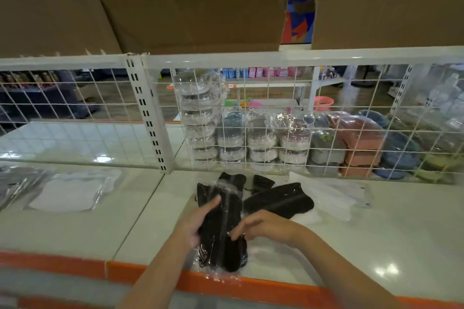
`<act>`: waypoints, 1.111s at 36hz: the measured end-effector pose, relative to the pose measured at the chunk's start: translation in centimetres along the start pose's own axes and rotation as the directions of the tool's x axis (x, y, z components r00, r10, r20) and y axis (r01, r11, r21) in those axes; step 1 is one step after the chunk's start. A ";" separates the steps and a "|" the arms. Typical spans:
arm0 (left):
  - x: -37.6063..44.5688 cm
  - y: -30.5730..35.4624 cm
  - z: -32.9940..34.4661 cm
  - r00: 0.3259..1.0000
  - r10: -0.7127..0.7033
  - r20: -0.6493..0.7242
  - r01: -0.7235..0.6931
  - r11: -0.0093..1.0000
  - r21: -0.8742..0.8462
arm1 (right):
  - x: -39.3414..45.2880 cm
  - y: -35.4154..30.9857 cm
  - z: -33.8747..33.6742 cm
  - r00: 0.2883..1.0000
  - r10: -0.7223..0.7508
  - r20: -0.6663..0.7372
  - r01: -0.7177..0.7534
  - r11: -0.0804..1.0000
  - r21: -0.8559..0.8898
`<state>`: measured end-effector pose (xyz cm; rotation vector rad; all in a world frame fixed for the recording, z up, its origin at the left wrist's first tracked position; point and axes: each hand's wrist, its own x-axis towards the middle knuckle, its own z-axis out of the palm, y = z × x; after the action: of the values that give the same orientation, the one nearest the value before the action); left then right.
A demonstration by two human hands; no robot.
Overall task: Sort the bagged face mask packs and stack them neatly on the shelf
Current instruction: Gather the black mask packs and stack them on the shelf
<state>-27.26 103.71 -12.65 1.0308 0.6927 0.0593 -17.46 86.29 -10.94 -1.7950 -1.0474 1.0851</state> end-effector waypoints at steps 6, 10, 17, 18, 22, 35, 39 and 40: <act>-1.3 1.8 1.5 0.929 0.339 -0.147 -0.312 0.933 0.179 | 2.1 -0.1 -0.7 0.884 0.062 -0.464 -0.003 0.992 0.127; -2.8 4.0 2.4 0.807 0.584 -0.086 -0.540 0.789 0.294 | 2.5 -2.4 -0.5 0.923 -0.075 -0.378 0.183 0.948 0.259; -4.9 2.6 2.4 0.684 0.725 -0.077 -0.624 0.637 0.453 | 2.9 -2.0 1.3 0.927 -0.118 -0.355 0.156 0.984 0.082; -4.9 2.2 2.3 0.672 0.733 -0.106 -0.619 0.634 0.463 | 3.1 -1.5 1.6 0.931 -0.093 -0.353 0.131 0.988 0.085; -5.5 2.2 1.0 0.697 0.635 -0.332 -0.631 0.764 0.136 | 4.5 0.4 2.3 0.934 0.029 -0.357 0.049 0.977 0.207; -9.4 4.2 -11.3 0.636 0.546 -0.546 -0.679 0.732 -0.059 | 8.6 -5.8 6.0 0.922 -0.016 -0.386 0.145 0.941 0.306; -9.4 3.9 -16.4 0.688 0.647 -0.329 -0.441 0.733 0.518 | 11.5 -5.8 6.1 0.927 -0.045 -0.373 0.002 0.993 -0.116; -9.1 4.0 -17.2 0.717 0.643 -0.269 -0.372 0.679 0.632 | 12.2 -6.1 6.5 0.926 -0.043 -0.374 -0.023 0.985 -0.169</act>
<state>-42.89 115.80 -10.48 1.7914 0.8551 0.6898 -21.38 100.86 -11.07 -2.0303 -0.9313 0.6182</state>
